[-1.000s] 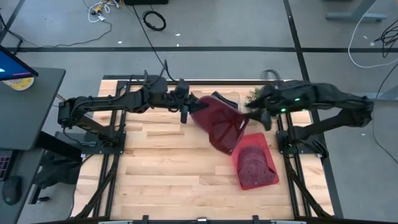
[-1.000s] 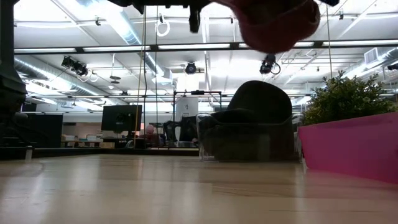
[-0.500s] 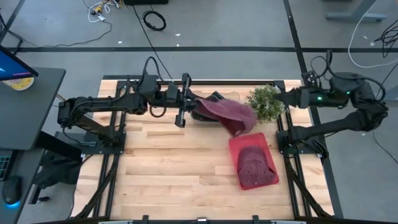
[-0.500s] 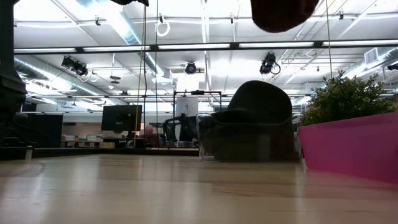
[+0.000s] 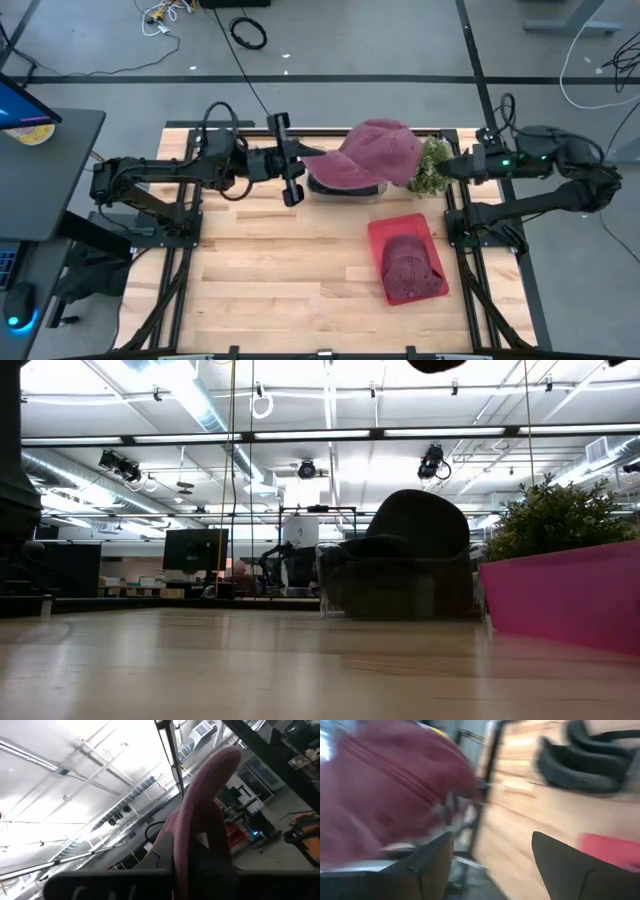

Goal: Pick & Place hat
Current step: Put the red cap into the red bin

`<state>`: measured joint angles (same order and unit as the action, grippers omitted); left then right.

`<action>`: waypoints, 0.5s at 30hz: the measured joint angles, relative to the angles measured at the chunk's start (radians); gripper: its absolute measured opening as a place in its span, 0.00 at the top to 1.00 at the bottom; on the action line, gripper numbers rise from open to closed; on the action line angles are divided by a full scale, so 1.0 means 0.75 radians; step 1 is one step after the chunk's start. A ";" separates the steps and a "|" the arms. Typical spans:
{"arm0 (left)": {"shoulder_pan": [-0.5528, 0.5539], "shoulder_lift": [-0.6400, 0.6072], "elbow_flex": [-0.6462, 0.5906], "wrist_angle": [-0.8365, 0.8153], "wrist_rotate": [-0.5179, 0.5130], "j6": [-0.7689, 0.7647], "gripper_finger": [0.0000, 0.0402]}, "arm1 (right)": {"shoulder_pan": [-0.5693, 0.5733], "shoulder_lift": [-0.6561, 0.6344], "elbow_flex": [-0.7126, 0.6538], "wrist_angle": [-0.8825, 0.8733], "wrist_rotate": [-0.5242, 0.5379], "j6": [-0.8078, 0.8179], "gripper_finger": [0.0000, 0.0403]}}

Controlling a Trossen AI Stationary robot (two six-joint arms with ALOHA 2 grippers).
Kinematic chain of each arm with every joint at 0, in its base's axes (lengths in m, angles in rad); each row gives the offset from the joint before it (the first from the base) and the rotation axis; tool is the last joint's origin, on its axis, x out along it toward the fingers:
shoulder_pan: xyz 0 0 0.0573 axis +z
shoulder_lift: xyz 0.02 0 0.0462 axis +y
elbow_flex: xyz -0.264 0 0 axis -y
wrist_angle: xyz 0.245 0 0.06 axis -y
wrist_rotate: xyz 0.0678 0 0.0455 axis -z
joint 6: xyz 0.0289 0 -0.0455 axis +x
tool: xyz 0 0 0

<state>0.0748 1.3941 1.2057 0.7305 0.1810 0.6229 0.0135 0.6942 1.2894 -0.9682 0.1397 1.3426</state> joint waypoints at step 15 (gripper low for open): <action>-0.087 -0.006 0.000 -0.183 0.052 0.053 0.97 | 0.001 0.041 -0.628 1.651 -0.119 0.344 0.20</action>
<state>0.0095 1.3899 1.2057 0.5931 0.2199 0.6624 0.0139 0.7248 0.8183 0.2701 0.0504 1.6004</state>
